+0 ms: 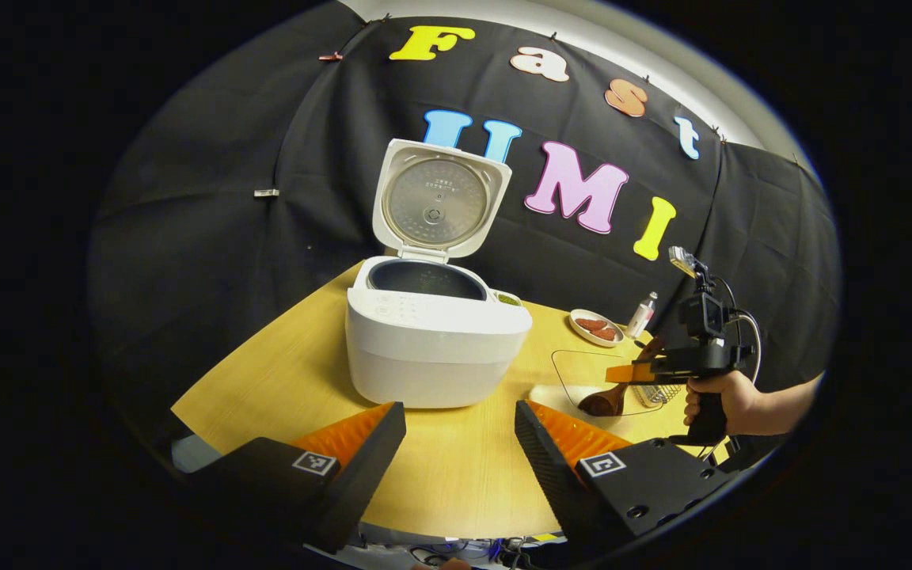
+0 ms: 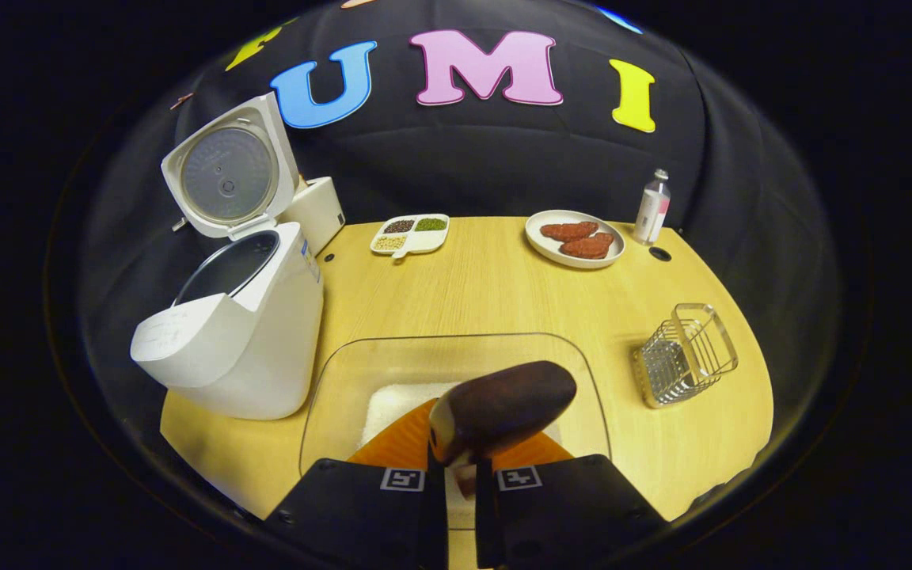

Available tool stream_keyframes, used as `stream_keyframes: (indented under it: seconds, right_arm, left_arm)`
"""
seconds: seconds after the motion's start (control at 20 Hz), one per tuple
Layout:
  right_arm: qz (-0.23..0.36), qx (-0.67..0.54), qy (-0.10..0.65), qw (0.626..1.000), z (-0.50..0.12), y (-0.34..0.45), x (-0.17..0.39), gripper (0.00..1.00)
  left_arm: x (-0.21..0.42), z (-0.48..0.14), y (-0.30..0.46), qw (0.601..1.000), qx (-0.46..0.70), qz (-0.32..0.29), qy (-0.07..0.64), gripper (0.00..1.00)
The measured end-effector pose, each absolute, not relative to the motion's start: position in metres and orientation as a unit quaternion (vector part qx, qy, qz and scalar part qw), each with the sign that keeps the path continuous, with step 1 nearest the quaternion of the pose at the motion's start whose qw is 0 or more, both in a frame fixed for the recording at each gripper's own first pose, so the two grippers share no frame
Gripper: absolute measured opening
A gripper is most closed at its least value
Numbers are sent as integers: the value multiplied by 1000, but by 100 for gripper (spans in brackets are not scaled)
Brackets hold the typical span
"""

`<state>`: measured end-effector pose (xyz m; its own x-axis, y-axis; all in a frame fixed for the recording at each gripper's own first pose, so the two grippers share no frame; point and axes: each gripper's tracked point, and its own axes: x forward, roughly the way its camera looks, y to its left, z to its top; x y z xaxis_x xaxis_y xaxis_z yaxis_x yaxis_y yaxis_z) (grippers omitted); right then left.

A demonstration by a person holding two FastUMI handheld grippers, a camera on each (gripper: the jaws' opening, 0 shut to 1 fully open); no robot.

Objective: Close the left gripper, press the button to open the rice cooker; take a wooden spoon from the chopstick holder with the right hand, scoop a spoonful of rice and pour it into the rice cooker, then put the wooden spoon back into the chopstick holder.

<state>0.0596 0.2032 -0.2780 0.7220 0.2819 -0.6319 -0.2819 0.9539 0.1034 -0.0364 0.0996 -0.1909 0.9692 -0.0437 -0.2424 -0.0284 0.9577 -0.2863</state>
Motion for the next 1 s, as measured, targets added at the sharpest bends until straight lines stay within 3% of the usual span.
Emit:
stream_keyframes:
  seconds: [0.5,1.0]
  right_arm:
    - [132,159,406,890,-275,235,45,18]
    - [80,302,425,850,-248,196,57,18]
  left_arm:
    - [-46,-197,114,980,-147,10,133,95]
    - [-41,-189,110,983,-132,1,129,95]
